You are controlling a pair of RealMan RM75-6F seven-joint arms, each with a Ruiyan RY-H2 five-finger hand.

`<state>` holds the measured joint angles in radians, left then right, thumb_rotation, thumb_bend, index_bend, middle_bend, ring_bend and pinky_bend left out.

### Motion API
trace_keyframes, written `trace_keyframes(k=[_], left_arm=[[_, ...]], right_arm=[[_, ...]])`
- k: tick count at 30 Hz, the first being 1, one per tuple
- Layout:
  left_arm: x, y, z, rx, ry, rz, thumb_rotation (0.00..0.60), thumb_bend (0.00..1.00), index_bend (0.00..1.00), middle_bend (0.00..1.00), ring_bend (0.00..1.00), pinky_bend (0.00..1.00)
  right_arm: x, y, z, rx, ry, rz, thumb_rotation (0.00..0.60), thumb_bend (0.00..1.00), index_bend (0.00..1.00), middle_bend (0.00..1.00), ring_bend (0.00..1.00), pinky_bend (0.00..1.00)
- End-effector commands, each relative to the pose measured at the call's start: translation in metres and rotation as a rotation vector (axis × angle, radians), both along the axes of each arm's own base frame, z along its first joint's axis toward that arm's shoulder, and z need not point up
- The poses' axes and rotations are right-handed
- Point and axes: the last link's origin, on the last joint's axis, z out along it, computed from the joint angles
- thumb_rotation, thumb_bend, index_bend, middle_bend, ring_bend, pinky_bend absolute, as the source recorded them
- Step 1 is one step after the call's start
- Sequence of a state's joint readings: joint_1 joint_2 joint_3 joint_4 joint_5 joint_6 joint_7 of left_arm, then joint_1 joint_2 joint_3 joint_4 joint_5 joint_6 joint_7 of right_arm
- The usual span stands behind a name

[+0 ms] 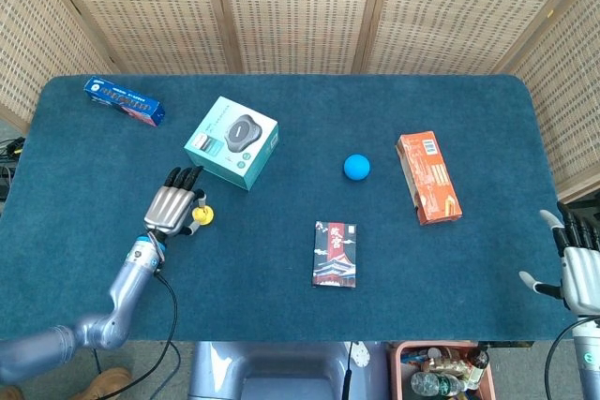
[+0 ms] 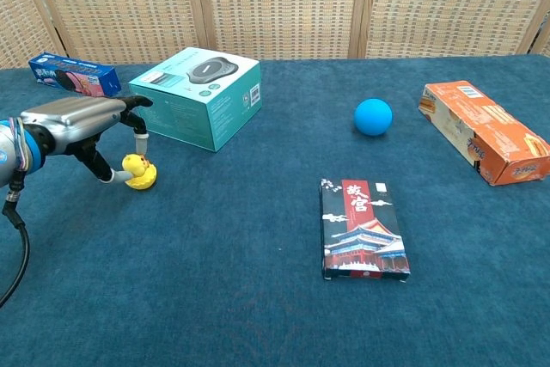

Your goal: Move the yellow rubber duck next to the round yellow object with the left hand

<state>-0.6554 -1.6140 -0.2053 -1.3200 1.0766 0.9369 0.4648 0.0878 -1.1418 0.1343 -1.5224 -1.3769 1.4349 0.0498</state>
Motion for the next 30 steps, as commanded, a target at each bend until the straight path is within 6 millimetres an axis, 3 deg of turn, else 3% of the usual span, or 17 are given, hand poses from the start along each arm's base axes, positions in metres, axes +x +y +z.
trace_keyframes(k=[1, 4, 11, 19, 21, 26, 30], left_arm=[[0.001, 0.0, -0.004, -0.002, 0.008, 0.0, 0.6, 0.32, 0.53, 0.0, 0.0, 0.0], [0.001, 0.001, -0.006, 0.001, 0.005, 0.009, 0.6, 0.32, 0.52, 0.0, 0.0, 0.0], [0.0, 0.002, -0.006, -0.001, -0.012, 0.026, 0.6, 0.32, 0.26, 0.0, 0.0, 0.0], [0.005, -0.005, 0.011, 0.006, -0.079, 0.016, 0.6, 0.25, 0.13, 0.0, 0.0, 0.0], [0.006, -0.01, 0.021, 0.019, -0.113, 0.004, 0.6, 0.21, 0.11, 0.0, 0.0, 0.0], [-0.006, -0.029, 0.063, 0.078, -0.184, -0.013, 0.6, 0.0, 0.0, 0.0, 0.0, 0.0], [-0.033, -0.054, 0.111, 0.183, -0.195, 0.008, 0.6, 0.0, 0.0, 0.0, 0.0, 0.0]], right_arm=[[0.0, 0.001, 0.001, -0.001, -0.004, -0.001, 0.6, 0.0, 0.0, 0.0, 0.0, 0.0], [-0.001, 0.001, 0.002, -0.001, -0.006, -0.002, 0.6, 0.0, 0.0, 0.0, 0.0, 0.0], [-0.001, 0.001, 0.003, -0.004, -0.011, -0.003, 0.6, 0.0, 0.0, 0.0, 0.0, 0.0], [0.0, 0.001, 0.002, -0.001, -0.01, 0.0, 0.6, 0.0, 0.0, 0.0, 0.0, 0.0], [0.0, 0.001, 0.002, 0.0, -0.011, 0.0, 0.6, 0.0, 0.0, 0.0, 0.0, 0.0], [0.0, 0.002, 0.002, 0.001, -0.016, 0.0, 0.6, 0.0, 0.0, 0.0, 0.0, 0.0], [0.001, 0.003, 0.004, -0.003, -0.023, 0.002, 0.6, 0.0, 0.0, 0.0, 0.0, 0.0]])
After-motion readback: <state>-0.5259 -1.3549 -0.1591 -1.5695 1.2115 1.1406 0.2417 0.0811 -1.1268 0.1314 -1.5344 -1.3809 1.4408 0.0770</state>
